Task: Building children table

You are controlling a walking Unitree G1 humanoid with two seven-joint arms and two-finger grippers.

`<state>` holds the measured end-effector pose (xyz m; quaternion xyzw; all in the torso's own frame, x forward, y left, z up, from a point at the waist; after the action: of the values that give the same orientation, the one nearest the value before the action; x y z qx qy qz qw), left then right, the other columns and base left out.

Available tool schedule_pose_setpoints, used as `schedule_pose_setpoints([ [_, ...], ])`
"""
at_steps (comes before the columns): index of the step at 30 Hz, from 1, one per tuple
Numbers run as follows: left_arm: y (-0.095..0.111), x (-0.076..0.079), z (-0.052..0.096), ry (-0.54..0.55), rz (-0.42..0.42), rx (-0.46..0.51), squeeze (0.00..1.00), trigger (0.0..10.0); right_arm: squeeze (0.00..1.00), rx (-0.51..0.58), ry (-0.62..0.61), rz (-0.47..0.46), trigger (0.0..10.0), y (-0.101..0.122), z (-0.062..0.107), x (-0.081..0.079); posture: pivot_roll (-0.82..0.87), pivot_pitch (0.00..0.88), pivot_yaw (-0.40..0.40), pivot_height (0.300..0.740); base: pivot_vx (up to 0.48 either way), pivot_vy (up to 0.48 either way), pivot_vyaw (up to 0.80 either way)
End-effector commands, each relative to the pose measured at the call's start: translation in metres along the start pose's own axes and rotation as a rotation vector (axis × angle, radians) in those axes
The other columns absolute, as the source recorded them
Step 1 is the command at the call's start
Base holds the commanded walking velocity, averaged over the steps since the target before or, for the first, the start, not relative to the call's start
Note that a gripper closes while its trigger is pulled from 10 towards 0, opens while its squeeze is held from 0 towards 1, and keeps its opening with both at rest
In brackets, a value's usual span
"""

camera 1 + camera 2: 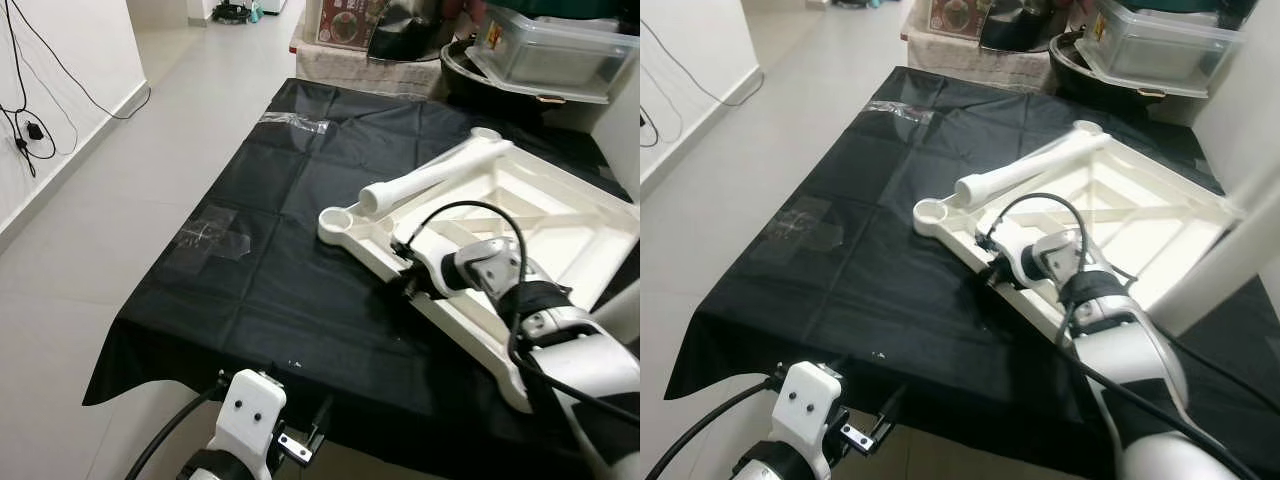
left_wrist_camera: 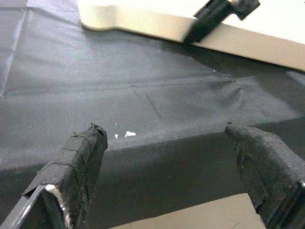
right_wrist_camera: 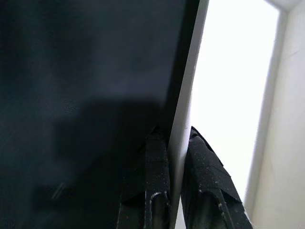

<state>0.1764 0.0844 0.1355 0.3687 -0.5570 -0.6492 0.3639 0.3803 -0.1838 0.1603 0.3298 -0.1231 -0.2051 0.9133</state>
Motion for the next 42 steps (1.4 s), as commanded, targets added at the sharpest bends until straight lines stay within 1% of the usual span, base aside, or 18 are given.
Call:
schedule_pose_setpoints([
  [1,-0.004,0.002,0.0,-0.014,0.014,-0.014,0.0,10.0,0.0,-0.056,0.229,0.075,0.0,-0.004,-0.021,-0.025,0.19,0.125,-0.121,0.74,0.0,0.0,0.0],
  [3,-0.004,0.002,0.0,-0.014,0.014,-0.014,0.0,10.0,0.0,-0.056,0.229,0.075,0.0,-0.004,-0.021,-0.025,0.19,0.125,-0.121,0.74,0.0,0.0,0.0],
  [7,-0.007,-0.002,-0.005,-0.012,0.003,-0.014,0.0,10.0,0.0,-0.027,0.379,0.116,0.0,-0.005,-0.019,-0.036,0.19,0.089,-0.117,0.74,0.0,0.0,0.0],
  [11,-0.008,-0.003,-0.006,-0.012,0.0,-0.014,0.0,10.0,0.0,-0.022,0.401,0.136,0.0,-0.004,-0.019,-0.038,0.19,0.085,-0.117,0.74,0.0,0.0,0.0],
  [13,-0.009,-0.006,-0.009,-0.006,-0.006,-0.014,0.0,10.0,0.0,-0.081,0.456,0.219,0.0,-0.01,-0.015,-0.041,0.2,0.073,-0.122,0.74,0.0,0.0,0.0],
  [14,-0.009,-0.006,-0.009,-0.006,-0.006,-0.014,0.0,10.0,0.0,-0.081,0.456,0.219,0.0,-0.01,-0.015,-0.041,0.2,0.073,-0.122,0.74,0.0,0.0,0.0],
  [15,-0.01,-0.007,-0.01,-0.004,-0.008,-0.013,0.0,10.0,0.0,-0.136,0.459,0.268,0.0,-0.016,-0.012,-0.04,0.19,0.062,-0.123,0.74,0.0,0.0,0.0],
  [17,-0.01,-0.007,-0.01,-0.004,-0.008,-0.013,0.0,10.0,0.0,-0.136,0.459,0.268,0.0,-0.016,-0.012,-0.04,0.19,0.062,-0.123,0.74,0.0,0.0,0.0],
  [18,-0.01,-0.008,-0.011,-0.002,-0.009,-0.013,0.0,10.0,0.0,-0.17,0.457,0.293,0.0,-0.02,-0.009,-0.038,0.19,0.06,-0.122,0.74,0.0,0.0,0.0],
  [30,-0.014,-0.009,-0.013,-0.001,-0.011,-0.011,0.0,10.0,0.0,-0.23,0.432,0.354,0.0,-0.024,-0.002,-0.033,0.19,0.039,-0.127,0.74,0.0,0.0,0.0],
  [31,-0.014,-0.009,-0.014,-0.001,-0.01,-0.011,0.0,10.0,0.0,-0.239,0.417,0.373,1.2,-0.025,-0.001,-0.032,0.19,0.037,-0.127,0.74,0.0,0.0,0.0],
  [32,-0.014,-0.009,-0.014,-0.001,-0.01,-0.011,0.0,10.0,0.0,-0.239,0.417,0.373,1.2,-0.025,-0.001,-0.032,0.19,0.037,-0.127,0.74,0.0,0.0,0.0],
  [33,-0.015,-0.009,-0.014,-0.001,-0.011,-0.011,0.0,10.0,0.0,-0.249,0.403,0.392,10.0,-0.025,-0.001,-0.031,0.19,0.037,-0.125,0.74,0.0,0.0,0.0],
  [37,-0.016,-0.009,-0.015,-0.001,-0.011,-0.01,0.0,10.0,0.0,-0.263,0.377,0.424,10.0,-0.025,0.002,-0.028,0.19,0.037,-0.128,0.74,0.0,0.0,0.0],
  [38,-0.016,-0.01,-0.016,-0.001,-0.01,-0.009,0.0,10.0,0.15,-0.271,0.366,0.444,10.0,-0.024,0.004,-0.026,0.19,0.033,-0.129,0.74,0.0,0.0,0.0],
  [39,-0.016,-0.01,-0.016,-0.001,-0.01,-0.009,0.0,10.0,0.15,-0.271,0.366,0.444,10.0,-0.024,0.004,-0.026,0.19,0.033,-0.129,0.74,0.0,0.0,0.0],
  [40,-0.016,-0.01,-0.016,-0.001,-0.011,-0.009,0.0,10.0,1.0,-0.27,0.357,0.455,10.0,-0.023,0.006,-0.024,0.19,0.033,-0.129,0.74,0.0,0.0,0.0],
  [42,-0.017,-0.011,-0.017,0.0,-0.013,-0.007,0.0,10.0,1.0,-0.25,0.35,0.456,10.0,-0.016,0.012,-0.021,0.19,0.027,-0.127,0.74,0.0,0.0,0.0],
])
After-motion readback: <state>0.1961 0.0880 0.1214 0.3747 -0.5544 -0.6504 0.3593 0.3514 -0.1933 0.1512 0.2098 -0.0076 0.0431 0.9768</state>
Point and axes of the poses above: a point about 5 cm out from each wrist's last joint towards the gripper, its own z axis pointing back from the gripper into the wrist, its own y axis along the axis of the wrist's last joint, x = y × z, the point moved 1 cm from there along -z, pointing out of the wrist towards the gripper, and after that the axes turned 3 degrees about -z, right-handed, at the moved point
